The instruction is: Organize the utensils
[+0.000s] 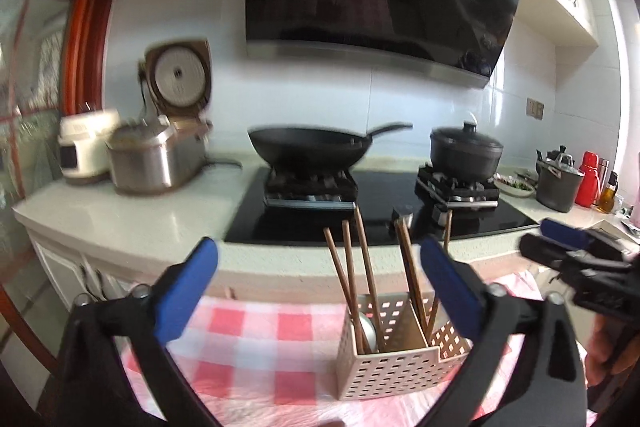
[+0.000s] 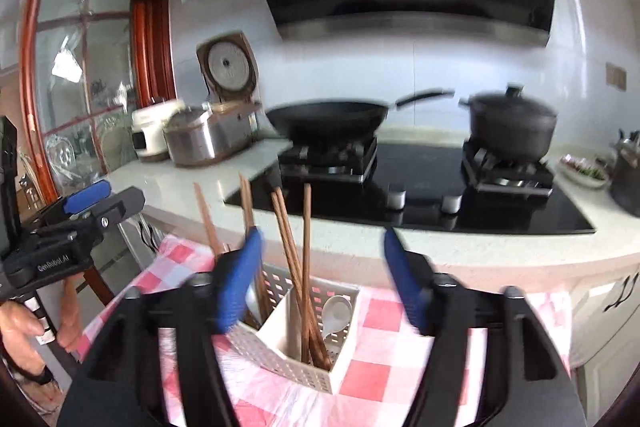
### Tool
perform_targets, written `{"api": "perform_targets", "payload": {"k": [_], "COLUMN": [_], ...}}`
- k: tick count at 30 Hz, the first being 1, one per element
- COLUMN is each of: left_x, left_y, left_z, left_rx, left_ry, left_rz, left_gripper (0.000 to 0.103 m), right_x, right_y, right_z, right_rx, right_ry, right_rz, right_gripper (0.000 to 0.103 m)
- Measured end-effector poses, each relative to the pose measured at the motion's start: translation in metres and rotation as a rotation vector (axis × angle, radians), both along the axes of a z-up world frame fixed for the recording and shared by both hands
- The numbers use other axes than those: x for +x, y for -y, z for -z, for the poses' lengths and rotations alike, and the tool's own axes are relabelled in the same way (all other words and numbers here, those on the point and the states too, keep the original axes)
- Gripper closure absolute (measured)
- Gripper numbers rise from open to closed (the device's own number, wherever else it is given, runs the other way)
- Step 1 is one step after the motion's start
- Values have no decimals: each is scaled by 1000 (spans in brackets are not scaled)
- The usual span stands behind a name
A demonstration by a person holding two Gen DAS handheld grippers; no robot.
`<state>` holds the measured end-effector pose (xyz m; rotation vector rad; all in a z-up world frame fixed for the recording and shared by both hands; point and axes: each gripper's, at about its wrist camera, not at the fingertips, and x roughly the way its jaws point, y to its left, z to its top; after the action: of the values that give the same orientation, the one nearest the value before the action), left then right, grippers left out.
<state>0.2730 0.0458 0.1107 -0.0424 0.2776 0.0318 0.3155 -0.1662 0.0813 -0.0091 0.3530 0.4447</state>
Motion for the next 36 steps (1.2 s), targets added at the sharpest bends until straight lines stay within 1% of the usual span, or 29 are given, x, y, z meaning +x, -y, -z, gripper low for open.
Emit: {"api": "perform_targets", "payload": {"k": [4,6,9,11,14,19,23,27,31,36], "left_x": [-37,-53,-74,-84,-99,-112,-120,-123,-124,-124], "left_y": [1,3,11,15,23,28,23,23,23,28], "left_z": [-13,-16,-14,-9,7,37,58,74,83,84], "left_rx": [3,3,19,29,45,62,24,44,28,43], "left_ry": [44,64,79,74,59,17,-20,-47,-61,-60], "left_rz": [-26,-28,-23,-19,-17,-1,42,36,61,77], "left_gripper": [5,5,5,5,5,5,5,5,5,5], "right_x": [-40,-59,-82,-95,-108,-121,-127,-126,-126,-128], "right_y": [16,24,31,33,32,33,34,31,25,18], "right_z": [-15,-18,-14,-7,7,33,51,63,72,73], "right_rx": [13,32,59,59,51,53,63,62,48,13], "right_ry": [48,65,81,82,70,25,-3,-23,-42,-35], "right_rz": [29,30,37,43,53,56,62,65,52,43], "right_gripper": [26,24,19,19,19,19,19,19,19,19]}}
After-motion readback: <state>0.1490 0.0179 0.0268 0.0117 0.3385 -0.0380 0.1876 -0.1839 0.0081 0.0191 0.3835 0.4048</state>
